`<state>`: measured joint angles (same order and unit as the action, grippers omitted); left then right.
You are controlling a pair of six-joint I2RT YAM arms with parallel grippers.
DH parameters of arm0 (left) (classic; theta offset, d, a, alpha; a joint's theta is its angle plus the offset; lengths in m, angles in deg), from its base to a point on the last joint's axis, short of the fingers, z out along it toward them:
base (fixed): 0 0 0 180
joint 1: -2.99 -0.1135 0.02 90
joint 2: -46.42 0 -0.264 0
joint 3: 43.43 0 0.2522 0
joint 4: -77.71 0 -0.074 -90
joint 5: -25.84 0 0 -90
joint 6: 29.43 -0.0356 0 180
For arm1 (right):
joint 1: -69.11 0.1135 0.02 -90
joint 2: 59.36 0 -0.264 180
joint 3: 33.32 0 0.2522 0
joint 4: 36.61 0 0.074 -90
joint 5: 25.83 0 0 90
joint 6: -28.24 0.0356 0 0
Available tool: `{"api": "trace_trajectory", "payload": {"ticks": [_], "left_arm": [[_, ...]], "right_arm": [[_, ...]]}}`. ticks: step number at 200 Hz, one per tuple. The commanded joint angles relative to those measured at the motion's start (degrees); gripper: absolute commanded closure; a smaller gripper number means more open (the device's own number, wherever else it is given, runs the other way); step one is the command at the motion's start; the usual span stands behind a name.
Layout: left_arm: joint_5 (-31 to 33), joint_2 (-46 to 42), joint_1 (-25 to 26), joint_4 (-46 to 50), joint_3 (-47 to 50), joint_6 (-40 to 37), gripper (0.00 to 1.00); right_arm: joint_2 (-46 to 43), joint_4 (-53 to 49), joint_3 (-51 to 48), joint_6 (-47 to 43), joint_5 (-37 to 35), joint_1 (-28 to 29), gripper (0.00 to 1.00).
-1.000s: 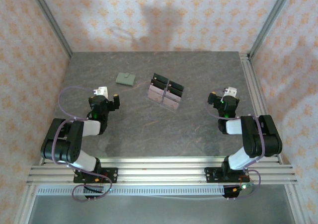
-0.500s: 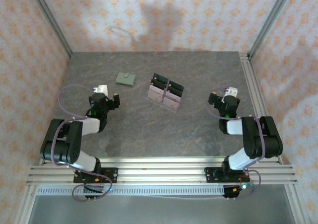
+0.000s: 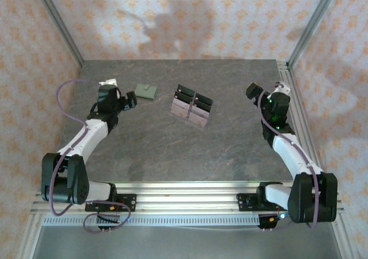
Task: Put the credit cards into the card holder
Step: Move the storage box to the center of the table.
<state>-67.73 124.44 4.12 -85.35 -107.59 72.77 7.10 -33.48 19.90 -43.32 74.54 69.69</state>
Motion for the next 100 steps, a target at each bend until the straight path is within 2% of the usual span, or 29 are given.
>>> {"api": "trace_trajectory", "payload": {"ticks": [1, 26, 54, 100], "left_arm": [[-11.33, 4.99, 1.21, 12.79, -5.69, 5.47, 0.0], [-15.36, 11.29, 5.42, 13.24, -11.59, 8.15, 0.0], [-17.25, 18.83, 10.62, 13.31, -19.33, 11.59, 0.0], [-18.78, 27.85, 15.24, 3.91, -23.44, 20.74, 0.0]], "right_arm": [[2.6, -10.5, 3.9, 11.88, 14.97, -0.05, 0.01], [6.51, -13.84, 5.22, 18.44, 21.68, 2.4, 0.0], [9.12, -16.39, 4.06, 19.78, 20.85, 9.54, 0.0], [11.85, -17.33, 0.85, 22.02, 17.09, 19.27, 0.09]]}}
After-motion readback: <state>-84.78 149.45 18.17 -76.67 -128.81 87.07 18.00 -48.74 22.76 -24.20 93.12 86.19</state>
